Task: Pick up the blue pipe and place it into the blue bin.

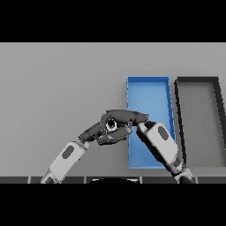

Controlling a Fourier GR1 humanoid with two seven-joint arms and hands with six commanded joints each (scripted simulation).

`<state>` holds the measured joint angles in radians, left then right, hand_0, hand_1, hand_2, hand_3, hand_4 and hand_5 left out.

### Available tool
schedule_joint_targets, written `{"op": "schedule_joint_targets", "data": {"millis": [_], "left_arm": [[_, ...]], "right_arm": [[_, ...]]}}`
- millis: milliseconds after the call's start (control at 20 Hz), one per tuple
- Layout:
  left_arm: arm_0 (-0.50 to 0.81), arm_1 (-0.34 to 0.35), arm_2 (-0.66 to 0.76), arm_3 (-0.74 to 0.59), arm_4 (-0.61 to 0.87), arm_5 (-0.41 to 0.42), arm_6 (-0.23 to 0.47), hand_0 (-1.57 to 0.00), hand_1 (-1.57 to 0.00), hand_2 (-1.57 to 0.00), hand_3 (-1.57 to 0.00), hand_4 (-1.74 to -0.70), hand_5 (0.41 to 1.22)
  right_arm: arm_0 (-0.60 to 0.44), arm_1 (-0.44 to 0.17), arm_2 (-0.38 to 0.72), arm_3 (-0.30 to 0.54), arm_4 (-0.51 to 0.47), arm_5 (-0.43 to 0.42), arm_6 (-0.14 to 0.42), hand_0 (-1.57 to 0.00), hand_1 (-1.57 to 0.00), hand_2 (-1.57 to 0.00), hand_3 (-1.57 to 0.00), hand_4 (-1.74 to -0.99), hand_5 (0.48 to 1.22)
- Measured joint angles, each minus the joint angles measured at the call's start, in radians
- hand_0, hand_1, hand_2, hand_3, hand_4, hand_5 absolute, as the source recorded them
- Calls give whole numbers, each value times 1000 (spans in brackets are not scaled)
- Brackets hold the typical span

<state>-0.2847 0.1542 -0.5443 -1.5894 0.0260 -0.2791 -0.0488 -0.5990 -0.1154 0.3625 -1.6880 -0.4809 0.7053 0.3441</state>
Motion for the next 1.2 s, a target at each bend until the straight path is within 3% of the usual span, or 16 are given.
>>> {"op": "schedule_joint_targets", "data": {"millis": [50,100,250,450,600,650,800,950,1050,1200], "left_arm": [[-10,5,5,7,-15,-15,-5,-535,-507,-486,-492,-1144,1221],[-19,0,6,12,-42,-20,-20,-427,-405,-388,-394,-1068,1150],[-18,3,10,20,-105,-10,-26,-218,-207,-198,-201,-923,899],[-22,-5,16,25,-91,-1,21,-89,-84,-81,-82,-871,697],[7,-17,32,24,-45,7,53,-45,-43,-41,-41,-889,639],[10,-18,34,31,-42,11,75,-36,-34,-32,-33,-895,625],[18,-25,25,25,-36,14,117,-18,-17,-16,-16,-909,564],[23,-31,22,32,-30,13,134,-9,-8,-8,-8,-922,515],[33,-25,20,12,-25,13,145,-5,-5,-5,-5,-925,500],[42,-12,21,3,-24,8,141,-2,-2,-2,-2,-927,491]], "right_arm": [[-6,3,-12,9,-4,-1,7,-1561,-1561,-1561,-1559,-1486,1208],[-16,10,-16,7,-6,-8,37,-1563,-1563,-1563,-1561,-1487,1211],[6,31,-26,4,25,4,19,-1567,-1567,-1567,-1566,-1488,1216],[16,53,-40,-6,49,4,23,-1569,-1569,-1569,-1569,-1487,1219],[25,52,-61,-3,49,27,-7,-1570,-1570,-1570,-1570,-1488,1220],[26,59,-64,-1,41,22,10,-1570,-1570,-1570,-1570,-1489,1220],[-1,84,-85,20,-132,-35,138,-1571,-1571,-1571,-1571,-1490,1221],[-77,50,-122,3,-358,-146,241,-1571,-1571,-1571,-1571,-1490,1221],[-170,-5,-148,1,-442,-235,263,-1571,-1571,-1571,-1571,-1492,1221],[-311,-49,-197,43,-491,-249,215,-1571,-1571,-1571,-1571,-1495,1221]]}}
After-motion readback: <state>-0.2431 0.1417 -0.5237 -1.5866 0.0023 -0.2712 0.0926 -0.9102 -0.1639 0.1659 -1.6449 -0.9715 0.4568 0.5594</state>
